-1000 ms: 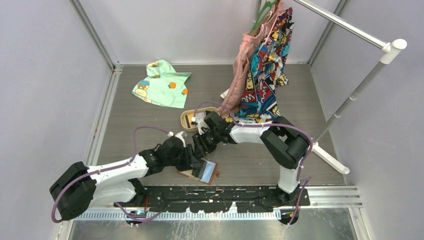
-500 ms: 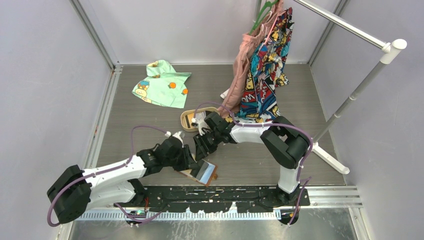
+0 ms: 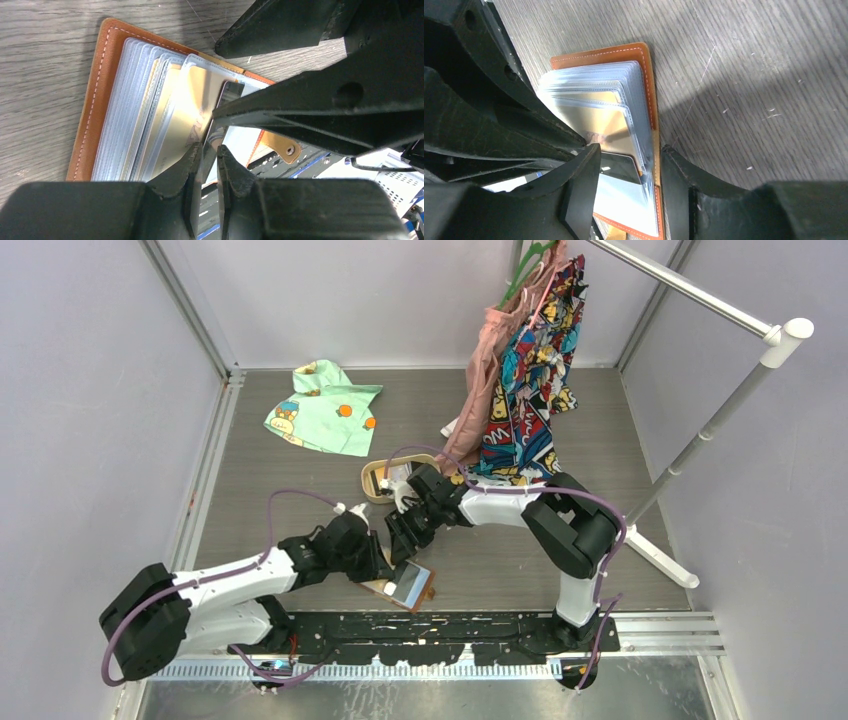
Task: Put the credit cards into the card holder
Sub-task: Insert the credit card into the card holder.
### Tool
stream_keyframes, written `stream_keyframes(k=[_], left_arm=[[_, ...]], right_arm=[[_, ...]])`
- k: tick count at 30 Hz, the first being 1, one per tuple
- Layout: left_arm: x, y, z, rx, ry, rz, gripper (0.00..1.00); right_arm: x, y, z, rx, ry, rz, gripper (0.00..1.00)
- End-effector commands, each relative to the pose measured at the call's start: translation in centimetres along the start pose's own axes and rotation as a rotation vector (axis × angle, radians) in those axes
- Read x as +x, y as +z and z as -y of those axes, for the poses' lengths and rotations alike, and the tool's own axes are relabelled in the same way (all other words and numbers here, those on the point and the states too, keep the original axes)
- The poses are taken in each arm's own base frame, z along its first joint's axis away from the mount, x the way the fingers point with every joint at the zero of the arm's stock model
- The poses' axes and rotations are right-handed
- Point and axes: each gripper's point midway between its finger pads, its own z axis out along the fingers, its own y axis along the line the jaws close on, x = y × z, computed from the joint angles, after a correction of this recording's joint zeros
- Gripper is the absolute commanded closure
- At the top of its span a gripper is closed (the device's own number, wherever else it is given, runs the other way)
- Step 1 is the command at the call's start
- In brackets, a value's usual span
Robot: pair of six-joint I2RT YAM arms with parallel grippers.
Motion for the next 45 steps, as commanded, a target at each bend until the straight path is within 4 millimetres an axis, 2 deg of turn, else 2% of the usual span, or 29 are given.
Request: stream_keyframes(k=[1,5,8,10,12,15,17,20,26,31,33,38,41,45], left_arm=[[0.2,0.4,-0.3,-0.014,0.027,-0.018,0.81],[0.3,0.5,-0.1,0.004,0.024,-0.025,0.81],[0.5,0.7,0.1,0.021,0.019,-0.033,0.80],[0.6,0.9,0.5,0.042,0.015,-0.038,0.80],[0.8,1.0,0.8,0.058,0.015,-0.047,0.79],[1.0,1.3,1.3,0.081,0.013,-0.066,0.78],[1.2,1.5,1.7,0.101,0.010,-0.084,0.78],[1.5,2.1,1.9,0.116,-0.001,-0.104,0.77],[1.5,2.7,2.8,0.151,-0.008,-0.117,0.77],[-0.4,0.9,4.7,0.206,0.031,-0.031,0.75],[-1.0,-0.3,4.4,0.190,0.052,0.014,0.73],[-2.8,-3.5,2.7,0.147,0.121,0.170,0.69],[-2.8,-4.3,2.0,0.155,0.152,0.212,0.67],[-2.9,-4.9,1.8,0.184,0.184,0.250,0.63]], right_arm=[[-3.1,-2.4,-1.7,-0.002,-0.137,0.072,0.44],[-4.6,-5.7,-1.5,0.034,-0.260,0.129,0.41],[-4.1,-8.3,-1.6,0.013,-0.421,0.118,0.44],[-2.9,-10.0,-1.9,-0.004,-0.575,0.098,0.45],[-0.8,-10.9,-2.4,-0.043,-0.736,0.083,0.47],[2.8,-11.3,-3.4,-0.174,-1.006,0.065,0.51],[4.4,-11.4,-4.0,-0.244,-1.077,0.044,0.56],[5.1,-11.6,-4.3,-0.282,-1.111,0.019,0.60],[6.5,-11.4,-4.8,-0.325,-1.199,-0.003,0.60],[8.7,-9.8,-5.8,-0.403,-1.292,-0.069,0.60],[9.0,-8.7,-5.9,-0.394,-1.308,-0.108,0.61],[8.1,-6.3,-5.2,-0.275,-1.309,-0.174,0.50],[7.4,-6.0,-4.8,-0.221,-1.287,-0.180,0.43],[7.8,-5.6,-4.1,-0.205,-1.290,-0.207,0.35]])
